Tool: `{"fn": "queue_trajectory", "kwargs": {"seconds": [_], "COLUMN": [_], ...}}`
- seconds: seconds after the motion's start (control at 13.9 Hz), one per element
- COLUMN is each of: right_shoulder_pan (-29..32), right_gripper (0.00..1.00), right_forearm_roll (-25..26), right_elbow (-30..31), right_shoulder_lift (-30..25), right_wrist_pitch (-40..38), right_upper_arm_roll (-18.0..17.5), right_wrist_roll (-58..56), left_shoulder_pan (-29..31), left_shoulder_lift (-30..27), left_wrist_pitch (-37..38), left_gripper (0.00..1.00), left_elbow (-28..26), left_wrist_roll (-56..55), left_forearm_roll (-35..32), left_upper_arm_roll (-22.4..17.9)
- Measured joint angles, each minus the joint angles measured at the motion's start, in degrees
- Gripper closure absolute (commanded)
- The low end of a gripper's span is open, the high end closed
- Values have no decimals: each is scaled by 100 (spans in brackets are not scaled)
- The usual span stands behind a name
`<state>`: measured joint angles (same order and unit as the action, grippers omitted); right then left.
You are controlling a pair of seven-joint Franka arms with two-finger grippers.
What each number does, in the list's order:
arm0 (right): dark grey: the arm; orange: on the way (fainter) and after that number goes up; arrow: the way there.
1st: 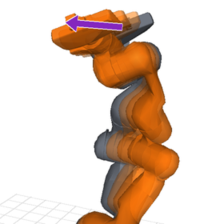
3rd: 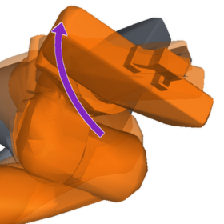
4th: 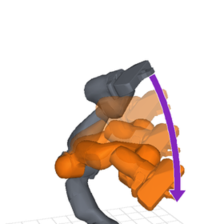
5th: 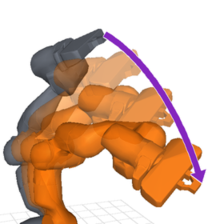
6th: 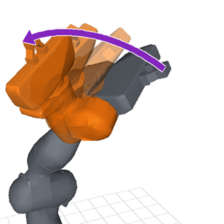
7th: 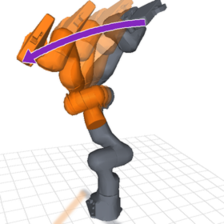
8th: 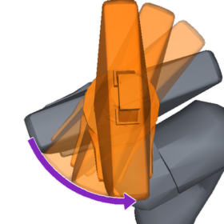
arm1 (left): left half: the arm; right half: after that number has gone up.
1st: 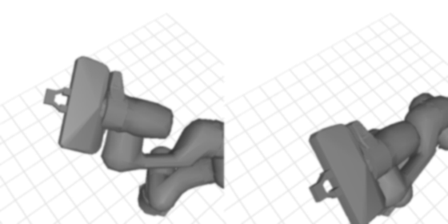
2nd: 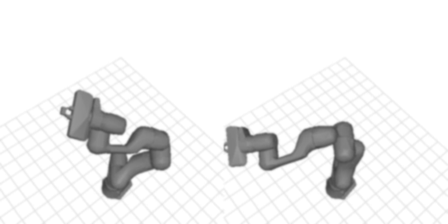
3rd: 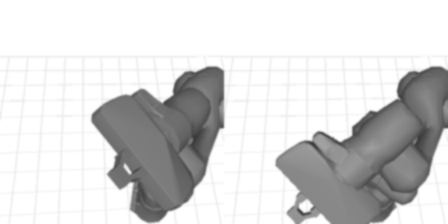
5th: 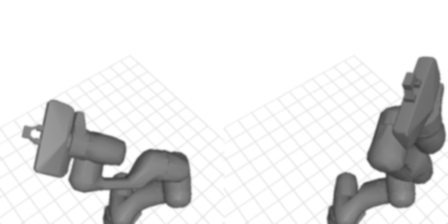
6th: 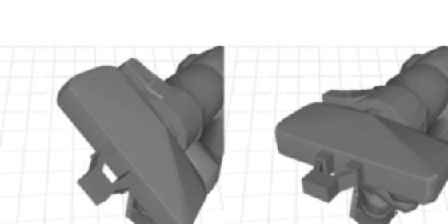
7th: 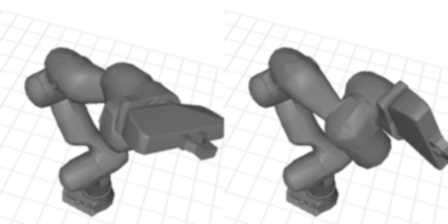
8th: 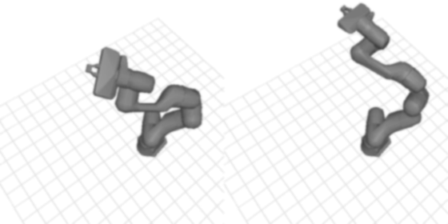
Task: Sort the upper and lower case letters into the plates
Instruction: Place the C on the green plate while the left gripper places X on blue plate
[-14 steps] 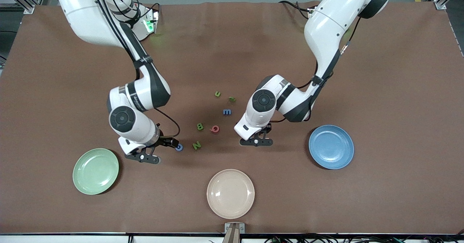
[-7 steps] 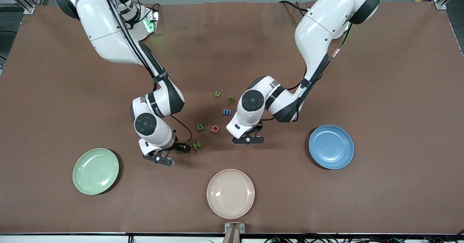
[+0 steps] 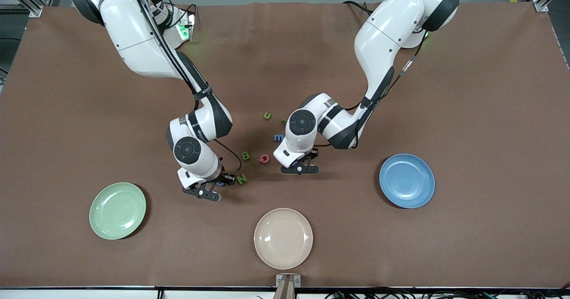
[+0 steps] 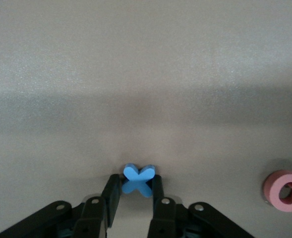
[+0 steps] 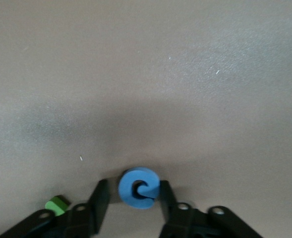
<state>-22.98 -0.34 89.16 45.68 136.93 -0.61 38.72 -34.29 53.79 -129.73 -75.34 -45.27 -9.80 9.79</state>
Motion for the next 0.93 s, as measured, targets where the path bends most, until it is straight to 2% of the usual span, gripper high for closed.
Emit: {"fn": "queue_trajectory", "kwargs": {"seconds": [0.07, 0.14, 0.22, 0.29, 0.43, 0.65, 0.86, 0.93], "right_shoulder_pan": [2, 6, 24, 52, 158, 559, 1179, 1331], "right_gripper": [82, 85, 87, 87, 87, 85, 82, 76], "right_forearm_roll": [0, 2, 2, 5, 59, 214, 616, 961], "right_elbow": [-3, 3, 0, -5, -79, -549, -803, -808], "right_shoulder_lift": [-24, -18, -18, -16, -23, -59, -72, -71], "right_wrist_pitch": [-21, -27, -21, -14, -66, -505, -607, -596], "right_upper_arm_roll": [4, 22, 34, 54, 154, 473, 605, 641], "right_wrist_roll": [-7, -33, -83, -144, -488, -1821, -3358, -3695], "left_shoulder_pan": [-57, -86, -100, -105, -93, 96, 833, 1153], "left_shoulder_lift": [0, 2, 1, 3, -7, -281, -778, -919], "left_wrist_pitch": [-17, -47, -58, -59, -47, 395, 1096, 1192], "left_gripper": [74, 84, 94, 99, 99, 99, 99, 98], "left_elbow": [6, 6, 8, 15, 59, 166, 139, 71], "left_wrist_roll": [0, 0, 0, 0, -1, 94, 930, 1317], "left_forearm_roll": [0, 0, -4, -8, -9, -124, -229, -231], "left_upper_arm_roll": [-59, -81, -93, -96, -141, -501, -614, -616]}}
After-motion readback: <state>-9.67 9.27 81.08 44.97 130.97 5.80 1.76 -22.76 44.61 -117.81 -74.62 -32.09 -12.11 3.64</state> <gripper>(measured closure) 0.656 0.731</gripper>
